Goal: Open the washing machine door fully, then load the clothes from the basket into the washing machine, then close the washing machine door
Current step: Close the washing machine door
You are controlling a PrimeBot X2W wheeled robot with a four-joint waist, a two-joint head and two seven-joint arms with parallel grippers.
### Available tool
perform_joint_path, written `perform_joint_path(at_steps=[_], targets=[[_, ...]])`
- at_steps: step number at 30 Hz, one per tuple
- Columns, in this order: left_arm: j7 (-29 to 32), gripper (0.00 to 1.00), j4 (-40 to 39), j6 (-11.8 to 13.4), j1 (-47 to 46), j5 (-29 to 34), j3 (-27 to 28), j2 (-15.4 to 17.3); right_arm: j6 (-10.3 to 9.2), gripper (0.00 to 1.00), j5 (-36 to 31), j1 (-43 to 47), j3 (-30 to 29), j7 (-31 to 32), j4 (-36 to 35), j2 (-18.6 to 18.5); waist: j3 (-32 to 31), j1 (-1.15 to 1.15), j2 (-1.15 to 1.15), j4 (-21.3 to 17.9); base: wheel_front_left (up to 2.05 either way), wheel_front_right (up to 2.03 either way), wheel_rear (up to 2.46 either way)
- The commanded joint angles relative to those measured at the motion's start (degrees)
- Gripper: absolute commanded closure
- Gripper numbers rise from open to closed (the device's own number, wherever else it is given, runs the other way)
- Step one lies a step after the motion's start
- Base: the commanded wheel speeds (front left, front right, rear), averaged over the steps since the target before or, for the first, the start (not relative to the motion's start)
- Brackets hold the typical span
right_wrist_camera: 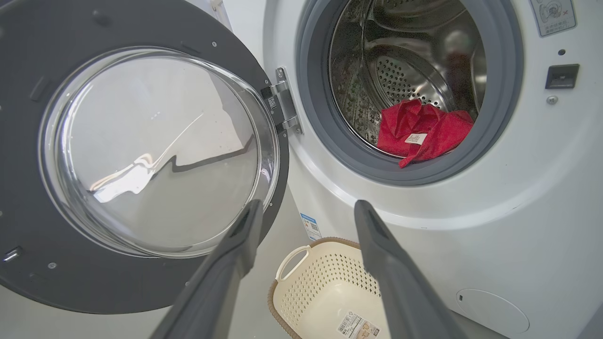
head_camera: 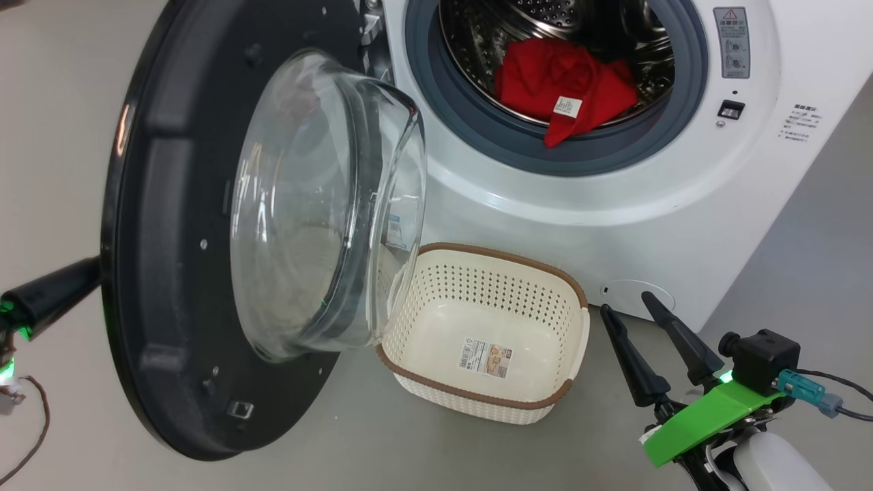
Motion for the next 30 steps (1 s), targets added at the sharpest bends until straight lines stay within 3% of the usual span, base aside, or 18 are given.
perform_joint_path(at_steps=[1,12,13,14,15,16,17,23,30], targets=[[-0.7,1.00,-1.3,-0.8,-0.3,1.0,2.5,2.7,0.09,0.00,0.1,0.3,0.9,-0.3,-1.1,0.2,-0.2,0.00,0.00,0.3,0.00,0.00,0.00],[-7.5,1.00,0.6,-6.4,1.8,4.6,4.8,3.1,0.09,0.00,0.3,0.1,0.7,-0.3,-1.0,0.1,-0.6,0.00,0.00,1.6,0.00,0.00,0.00],[-8.3,0.77,0.6,-7.2,2.1,5.1,4.9,3.2,0.09,0.00,0.3,0.1,0.6,-0.3,-1.0,0.1,-0.7,0.00,0.00,1.7,0.00,0.00,0.00],[-8.3,0.77,0.6,-7.2,2.1,5.1,4.9,3.2,0.09,0.00,0.3,0.1,0.6,-0.3,-1.0,0.1,-0.7,0.00,0.00,1.7,0.00,0.00,0.00],[-9.1,0.52,0.6,-7.9,2.4,5.6,5.0,3.1,0.09,0.00,0.3,0.2,0.6,-0.3,-1.1,0.1,-0.7,0.00,0.00,1.8,0.00,0.00,0.00],[-9.7,0.16,0.7,-8.4,2.7,5.9,5.1,3.0,0.09,0.00,0.3,0.2,0.7,-0.3,-1.1,0.1,-0.8,0.00,0.00,1.9,0.00,0.00,0.00],[-10.5,0.00,0.7,-9.0,3.1,6.3,5.3,2.9,0.09,0.00,0.3,0.3,0.7,-0.3,-1.1,0.1,-0.8,0.00,0.00,1.9,0.00,0.00,0.00],[-17.7,0.00,-0.9,-12.5,6.7,10.6,6.8,2.3,0.09,0.00,0.5,-0.2,1.2,-0.3,-1.1,0.0,-0.6,0.00,0.00,1.5,0.00,0.00,0.00],[-29.2,0.00,-6.3,-14.7,14.8,17.3,8.1,0.3,0.09,0.00,0.5,-0.4,1.1,-0.3,-1.3,-0.4,0.0,0.00,0.00,0.9,0.00,0.00,0.00]])
